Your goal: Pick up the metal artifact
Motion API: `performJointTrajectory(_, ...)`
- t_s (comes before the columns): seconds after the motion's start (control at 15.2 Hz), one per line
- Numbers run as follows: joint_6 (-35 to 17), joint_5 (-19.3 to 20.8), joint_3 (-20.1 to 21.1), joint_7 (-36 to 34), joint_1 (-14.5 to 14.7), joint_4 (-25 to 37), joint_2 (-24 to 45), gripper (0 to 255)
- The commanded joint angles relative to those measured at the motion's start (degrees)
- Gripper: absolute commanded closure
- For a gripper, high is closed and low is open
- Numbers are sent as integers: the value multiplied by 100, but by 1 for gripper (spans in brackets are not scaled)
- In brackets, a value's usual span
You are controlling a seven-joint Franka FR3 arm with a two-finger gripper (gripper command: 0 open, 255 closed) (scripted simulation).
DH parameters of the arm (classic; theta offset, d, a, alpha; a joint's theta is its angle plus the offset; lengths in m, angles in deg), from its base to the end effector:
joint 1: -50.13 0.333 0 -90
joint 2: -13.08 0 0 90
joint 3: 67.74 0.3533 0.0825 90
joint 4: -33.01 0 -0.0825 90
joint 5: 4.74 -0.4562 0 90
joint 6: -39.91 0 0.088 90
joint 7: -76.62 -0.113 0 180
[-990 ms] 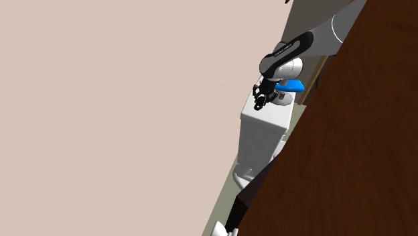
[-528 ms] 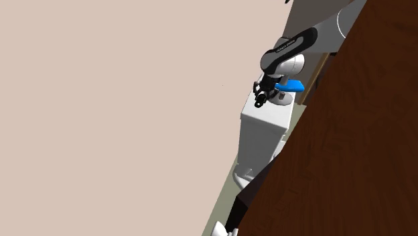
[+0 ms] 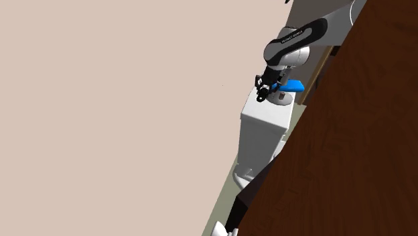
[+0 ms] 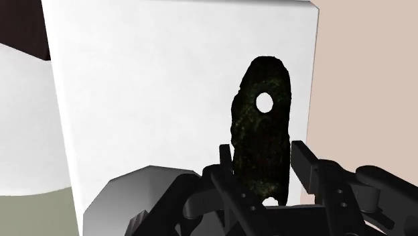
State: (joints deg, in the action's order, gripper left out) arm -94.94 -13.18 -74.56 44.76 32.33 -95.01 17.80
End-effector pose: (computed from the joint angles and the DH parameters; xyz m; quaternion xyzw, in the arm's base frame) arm 0.5417 -0.2452 0.3201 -0.8547 0.5165 -0.0158 0.0494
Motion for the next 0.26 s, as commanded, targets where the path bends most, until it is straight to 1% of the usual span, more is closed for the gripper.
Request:
performJointTrajectory(0.0,153,36,-9,-27,-3,62,-90,255)
performJointTrajectory(0.2,237,55,-11,-46,-4,95,-143,255)
